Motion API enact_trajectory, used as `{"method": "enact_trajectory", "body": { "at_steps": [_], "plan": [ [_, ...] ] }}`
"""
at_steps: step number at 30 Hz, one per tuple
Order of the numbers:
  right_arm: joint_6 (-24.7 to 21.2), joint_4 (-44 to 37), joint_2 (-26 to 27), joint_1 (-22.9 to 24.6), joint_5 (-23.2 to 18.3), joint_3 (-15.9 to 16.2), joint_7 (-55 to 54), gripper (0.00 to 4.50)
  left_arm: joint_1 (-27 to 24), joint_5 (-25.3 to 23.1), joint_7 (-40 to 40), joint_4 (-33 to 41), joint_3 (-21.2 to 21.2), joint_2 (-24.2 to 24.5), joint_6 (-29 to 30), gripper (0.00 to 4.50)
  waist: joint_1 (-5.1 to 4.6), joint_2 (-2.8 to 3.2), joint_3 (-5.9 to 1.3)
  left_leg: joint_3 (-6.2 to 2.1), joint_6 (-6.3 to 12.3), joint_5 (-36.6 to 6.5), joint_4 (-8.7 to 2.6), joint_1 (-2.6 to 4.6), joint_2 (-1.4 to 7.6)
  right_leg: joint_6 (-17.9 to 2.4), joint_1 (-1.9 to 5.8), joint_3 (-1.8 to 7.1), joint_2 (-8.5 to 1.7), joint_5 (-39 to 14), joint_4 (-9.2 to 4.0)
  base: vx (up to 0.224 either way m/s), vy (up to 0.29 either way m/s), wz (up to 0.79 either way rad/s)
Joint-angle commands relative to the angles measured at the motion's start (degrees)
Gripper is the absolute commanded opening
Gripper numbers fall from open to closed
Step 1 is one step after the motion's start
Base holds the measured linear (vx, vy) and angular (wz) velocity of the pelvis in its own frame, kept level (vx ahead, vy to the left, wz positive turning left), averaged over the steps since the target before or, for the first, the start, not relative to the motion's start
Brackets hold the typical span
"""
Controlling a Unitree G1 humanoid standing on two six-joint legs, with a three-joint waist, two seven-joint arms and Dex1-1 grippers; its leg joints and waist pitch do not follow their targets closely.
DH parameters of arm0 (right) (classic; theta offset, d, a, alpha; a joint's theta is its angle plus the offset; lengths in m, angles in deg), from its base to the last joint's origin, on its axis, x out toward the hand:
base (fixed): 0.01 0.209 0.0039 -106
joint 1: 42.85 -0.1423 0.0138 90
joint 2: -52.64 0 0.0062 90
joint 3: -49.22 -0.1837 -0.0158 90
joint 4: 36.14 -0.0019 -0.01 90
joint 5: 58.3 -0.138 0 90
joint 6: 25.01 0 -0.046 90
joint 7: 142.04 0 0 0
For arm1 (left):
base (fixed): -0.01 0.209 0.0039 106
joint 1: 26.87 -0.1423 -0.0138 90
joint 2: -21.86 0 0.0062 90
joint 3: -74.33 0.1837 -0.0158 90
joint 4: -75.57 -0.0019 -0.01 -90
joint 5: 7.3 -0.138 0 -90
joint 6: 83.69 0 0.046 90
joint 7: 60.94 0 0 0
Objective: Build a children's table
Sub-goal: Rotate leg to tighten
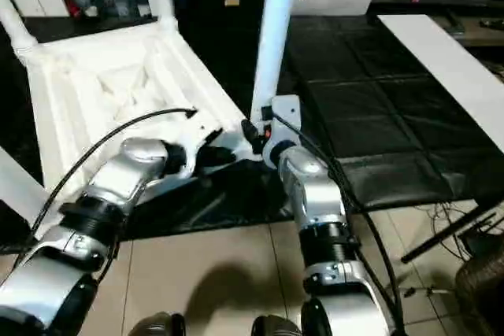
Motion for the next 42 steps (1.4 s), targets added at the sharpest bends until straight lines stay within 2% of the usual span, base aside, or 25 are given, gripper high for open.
{"method": "enact_trajectory", "body": {
  "at_steps": [1,4,5,6,8,9,12,14,15,17,19,20,21,24,26,28,33,37,41,42],
  "plan": [
    [0.0,0.9,3.4,1.8,-2.8,5.5,6.2,3.11,1.5,-0.1,0.4,2.2,1.6,-0.8,-1.9,0.0,0.57,0.27,-4.09,-2.02,2.25,-10.9,-3.51,0.68,3.43,-9.9,2.73,3.78,-6.05,-13.9,-5.01,0.0,0.0,0.0],
    [1.8,0.2,1.6,2.5,-2.3,5.9,7.8,3.43,0.8,-0.6,-1.1,2.7,2.2,0.6,-2.7,0.0,0.52,0.3,-4.07,-2.13,2.16,-11.4,-3.65,0.62,3.62,-10.0,2.81,3.7,-6.03,-14.3,-5.0,0.0,0.0,0.0],
    [3.3,-0.7,-0.3,3.2,-2.2,6.0,9.9,3.57,-0.1,-0.8,-3.1,3.7,2.8,2.1,-3.6,0.0,0.58,0.53,-4.06,-2.2,2.04,-11.5,-3.7,0.71,3.69,-10.1,2.78,3.66,-5.98,-14.1,-4.99,0.0,0.0,0.0],
    [4.9,-2.2,-2.8,4.3,-2.9,6.0,13.7,3.65,-1.5,-0.8,-6.2,5.2,3.5,4.3,-5.2,0.0,0.59,0.27,-4.14,-2.23,2.31,-11.2,-3.68,0.47,3.74,-9.9,3.08,3.67,-6.03,-12.9,-4.83,0.0,0.0,0.0],
    [5.2,-2.5,-3.3,4.5,-3.1,6.0,14.7,3.77,-1.9,-0.8,-6.9,5.6,3.7,4.8,-5.6,0.0,0.66,0.35,-4.22,-2.14,2.9,-10.5,-3.55,0.46,3.83,-10.2,3.1,3.74,-5.99,-10.7,-4.56,0.0,0.0,0.0],
    [6.2,-3.7,-5.6,5.3,-3.9,6.3,18.8,3.89,-3.0,-0.6,-9.6,7.0,4.3,6.9,-6.8,0.0,0.6,0.41,-4.37,-2.09,3.38,-9.5,-3.44,0.47,3.8,-11.5,3.09,3.7,-5.98,-8.4,-4.27,0.0,0.0,0.0],
    [6.8,-5.9,-10.1,6.6,-5.0,7.6,26.9,4.15,-4.8,0.1,-14.8,9.5,5.4,10.5,-8.4,0.0,0.78,0.46,-4.24,-2.03,4.2,-9.1,-3.36,0.43,3.91,-12.1,3.15,3.67,-5.87,-7.4,-4.11,0.0,0.0,0.0],
    [6.4,-7.3,-13.0,7.5,-5.5,8.8,31.8,4.22,-5.8,0.7,-18.1,10.8,6.1,12.7,-9.7,0.0,0.78,0.56,-4.25,-2.08,4.31,-9.5,-3.42,0.56,4.01,-12.5,3.06,3.59,-5.9,-7.8,-4.14,0.0,0.0,0.0],
    [6.4,-8.2,-15.0,8.2,-6.0,9.4,34.7,4.42,-6.3,1.0,-19.6,11.4,6.3,13.9,-10.3,0.0,0.96,0.4,-4.1,-1.96,4.2,-10.1,-3.44,0.59,4.0,-12.3,2.98,3.65,-5.82,-8.9,-4.24,0.0,0.0,0.0],
    [6.2,-9.3,-17.8,9.1,-6.7,10.2,38.3,4.48,-7.0,1.4,-21.1,12.2,6.3,15.4,-11.4,0.0,1.51,0.53,-4.04,-1.95,3.74,-10.8,-3.46,0.79,4.13,-12.0,2.89,3.67,-5.91,-10.8,-4.4,0.0,0.0,0.0],
    [5.9,-11.0,-21.5,10.6,-7.3,11.1,43.1,4.48,-7.3,1.1,-19.2,11.9,5.0,16.0,-10.5,0.0,1.86,0.29,-4.0,-1.85,3.36,-11.3,-3.5,0.93,4.17,-11.8,2.71,3.71,-5.82,-11.8,-4.43,0.0,0.0,0.0],
    [5.9,-11.7,-22.7,11.2,-7.4,11.5,44.7,4.48,-7.4,1.0,-18.4,11.8,4.6,16.1,-9.5,0.0,2.14,0.38,-3.97,-1.8,3.24,-11.6,-3.43,0.93,4.11,-11.5,2.75,3.7,-5.82,-12.5,-4.51,0.0,0.0,0.0],
    [5.6,-12.4,-23.8,11.8,-7.7,12.0,46.3,4.48,-7.5,1.8,-18.5,12.1,3.9,16.1,-7.8,0.0,2.23,0.22,-3.99,-1.88,3.23,-11.5,-3.48,0.78,4.12,-11.3,2.83,3.7,-5.87,-12.9,-4.48,0.0,0.0,0.0],
    [5.8,-13.9,-25.6,13.1,-8.1,12.9,48.8,4.48,-7.4,2.9,-17.8,12.1,2.7,15.9,-4.7,0.0,2.17,0.06,-3.9,-1.92,3.37,-11.6,-3.43,0.59,3.98,-11.1,2.92,3.62,-6.0,-14.5,-4.7,0.0,0.0,0.0],
    [5.5,-14.4,-26.0,13.4,-8.3,13.1,49.3,4.5,-7.2,3.0,-17.8,11.8,2.5,15.9,-4.5,0.43,1.98,-0.1,-3.85,-2.05,3.47,-12.1,-3.38,0.46,3.79,-10.0,2.93,3.55,-6.08,-17.8,-5.08,0.0,0.0,0.0],
    [5.9,-15.0,-26.8,14.2,-8.4,13.8,49.8,4.5,-7.1,2.7,-18.8,10.8,3.1,16.7,-5.9,0.53,1.89,-0.08,-3.81,-2.1,3.52,-12.1,-3.38,0.42,3.73,-9.2,2.82,3.51,-5.95,-19.3,-5.34,0.0,0.0,0.0],
    [6.4,-15.3,-27.1,14.5,-8.3,14.4,50.0,4.5,-6.5,1.2,-18.4,9.2,4.2,17.4,-7.1,1.01,1.98,0.11,-4.1,-2.01,3.86,-11.1,-3.27,0.66,3.85,-10.3,2.65,3.54,-5.74,-15.5,-4.95,0.0,0.0,0.0],
    [6.5,-15.7,-27.1,14.8,-8.3,14.7,50.1,4.5,-6.3,1.2,-18.8,9.2,4.5,17.5,-6.3,1.01,2.06,0.09,-4.14,-1.99,3.94,-10.6,-3.22,0.54,3.82,-10.8,2.79,3.5,-5.79,-14.3,-4.77,0.0,0.0,0.0],
    [6.6,-15.8,-27.3,14.9,-8.5,15.1,49.9,4.5,-5.8,1.5,-19.2,8.3,4.9,17.1,-6.8,1.01,2.12,0.03,-4.12,-2.02,3.83,-11.0,-3.22,0.56,3.8,-10.5,2.82,3.47,-5.84,-15.7,-4.95,0.0,0.0,0.0],
    [6.8,-15.9,-27.4,15.0,-8.5,15.3,49.8,4.5,-5.6,1.3,-19.2,7.6,5.3,16.8,-7.2,1.01,2.2,0.29,-4.06,-2.06,3.78,-11.1,-3.24,0.59,3.82,-10.3,2.75,3.47,-5.85,-15.9,-4.97,0.0,0.0,0.0]
  ]
}}
